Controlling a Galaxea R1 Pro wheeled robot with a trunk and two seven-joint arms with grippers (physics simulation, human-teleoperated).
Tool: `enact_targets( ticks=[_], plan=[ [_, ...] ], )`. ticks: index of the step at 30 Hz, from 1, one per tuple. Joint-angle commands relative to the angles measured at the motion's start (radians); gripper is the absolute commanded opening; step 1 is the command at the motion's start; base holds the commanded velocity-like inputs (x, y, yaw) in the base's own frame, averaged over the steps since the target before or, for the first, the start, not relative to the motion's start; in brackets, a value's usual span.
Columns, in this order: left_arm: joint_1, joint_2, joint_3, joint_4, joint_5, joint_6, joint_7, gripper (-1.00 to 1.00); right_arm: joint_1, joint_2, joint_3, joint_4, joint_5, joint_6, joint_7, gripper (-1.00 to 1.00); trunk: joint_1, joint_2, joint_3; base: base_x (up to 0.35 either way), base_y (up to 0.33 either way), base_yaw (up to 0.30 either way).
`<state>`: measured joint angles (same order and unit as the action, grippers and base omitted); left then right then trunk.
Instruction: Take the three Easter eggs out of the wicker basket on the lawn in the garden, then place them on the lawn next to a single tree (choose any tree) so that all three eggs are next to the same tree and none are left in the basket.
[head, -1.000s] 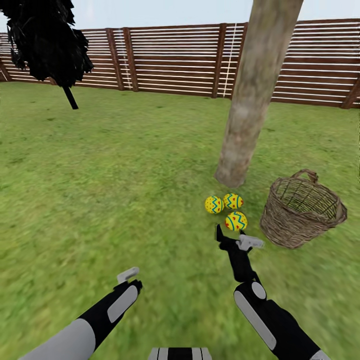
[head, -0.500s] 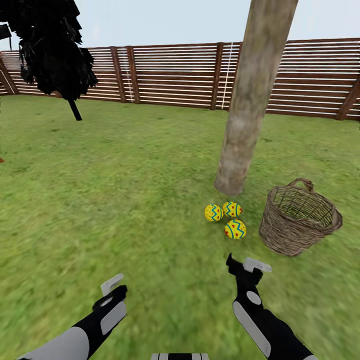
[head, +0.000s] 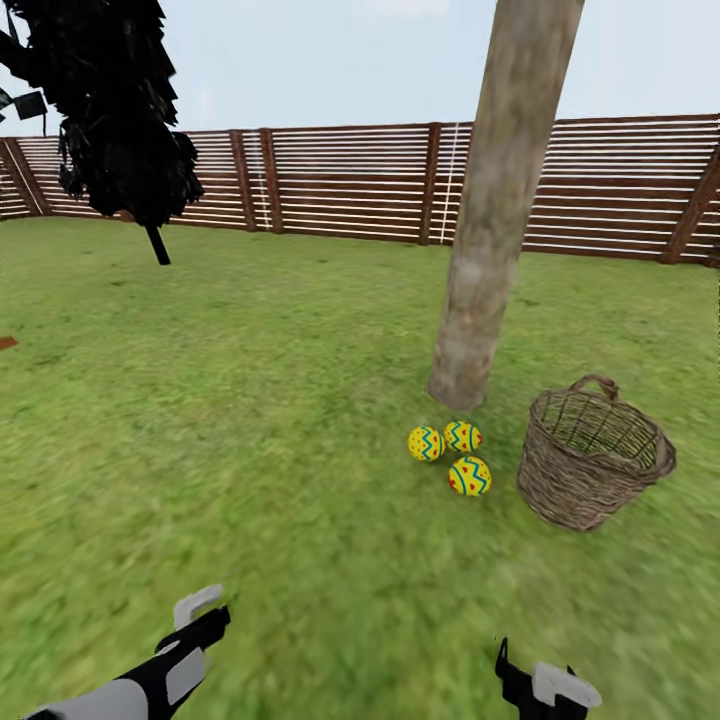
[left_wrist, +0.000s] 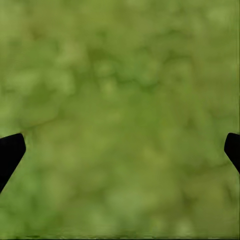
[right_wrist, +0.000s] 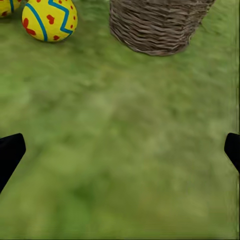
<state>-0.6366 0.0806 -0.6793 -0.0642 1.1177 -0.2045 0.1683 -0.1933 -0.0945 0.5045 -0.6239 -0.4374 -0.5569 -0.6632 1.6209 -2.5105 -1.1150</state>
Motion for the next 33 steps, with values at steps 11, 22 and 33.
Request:
enact_targets(
  ticks=[11, 22, 33],
  plan=[
    [0.173, -0.002, -0.007, 0.041, 0.004, -0.002, 0.002, 1.0, 0.0, 0.072, 0.01, 0.326, -0.005, -0.219, 0.058, 1.0, -0.005, 0.002, 0.047, 0.0, 0.0, 0.0],
    [0.309, -0.007, -0.009, 0.041, 0.001, -0.163, -0.015, 1.0, 0.0, 0.127, 0.009, 0.562, -0.004, -0.49, 0.066, 1.0, -0.01, 0.005, 0.107, 0.0, 0.0, 0.0],
    [0.318, -0.025, -0.011, 0.041, 0.001, -0.18, -0.041, 1.0, 0.0, 0.121, 0.005, 0.574, -0.007, -0.49, 0.157, 1.0, -0.015, 0.007, 0.155, 0.0, 0.0, 0.0]
  ],
)
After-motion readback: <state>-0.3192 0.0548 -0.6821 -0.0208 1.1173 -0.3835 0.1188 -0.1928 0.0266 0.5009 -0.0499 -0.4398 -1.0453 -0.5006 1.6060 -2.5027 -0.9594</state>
